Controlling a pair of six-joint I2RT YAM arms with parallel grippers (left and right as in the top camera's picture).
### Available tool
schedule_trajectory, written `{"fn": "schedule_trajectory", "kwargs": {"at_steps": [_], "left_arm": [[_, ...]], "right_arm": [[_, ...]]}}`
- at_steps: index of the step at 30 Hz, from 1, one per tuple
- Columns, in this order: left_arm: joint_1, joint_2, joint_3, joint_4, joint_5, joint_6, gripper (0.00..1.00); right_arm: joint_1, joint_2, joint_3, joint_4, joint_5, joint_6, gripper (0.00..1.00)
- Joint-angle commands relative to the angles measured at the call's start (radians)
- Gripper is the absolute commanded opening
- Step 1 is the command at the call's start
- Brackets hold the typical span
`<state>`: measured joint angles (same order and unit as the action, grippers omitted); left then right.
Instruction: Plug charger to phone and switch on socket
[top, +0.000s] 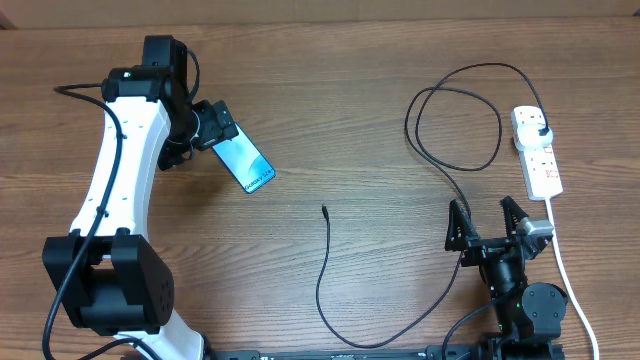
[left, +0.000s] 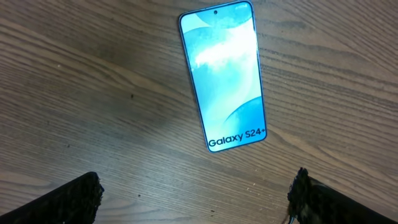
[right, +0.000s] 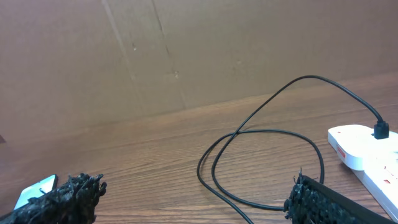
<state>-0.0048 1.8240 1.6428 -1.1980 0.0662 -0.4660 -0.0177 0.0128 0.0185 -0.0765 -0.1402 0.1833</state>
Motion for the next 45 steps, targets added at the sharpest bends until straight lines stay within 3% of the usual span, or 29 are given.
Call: {"fn": "schedule_trajectory", "kwargs": {"at_steps": [1,15,45], "left_arm": [[0.004,-0.002,0.024,0.002,-0.014,-0.014,1.00],[0.004,0.004,0.020,0.006,-0.018,-0.119,1.00],[0.004,0.008,0.019,0.017,-0.026,-0.122,1.00]], "right_arm": [[0.006,-0.010,-0.011,0.003,0.012,0.000,1.00],[0.006,-0.010,-0.011,0.003,0.012,0.000,1.00],[0.006,-0.010,-0.010,0.003,0.012,0.000,1.00]]}}
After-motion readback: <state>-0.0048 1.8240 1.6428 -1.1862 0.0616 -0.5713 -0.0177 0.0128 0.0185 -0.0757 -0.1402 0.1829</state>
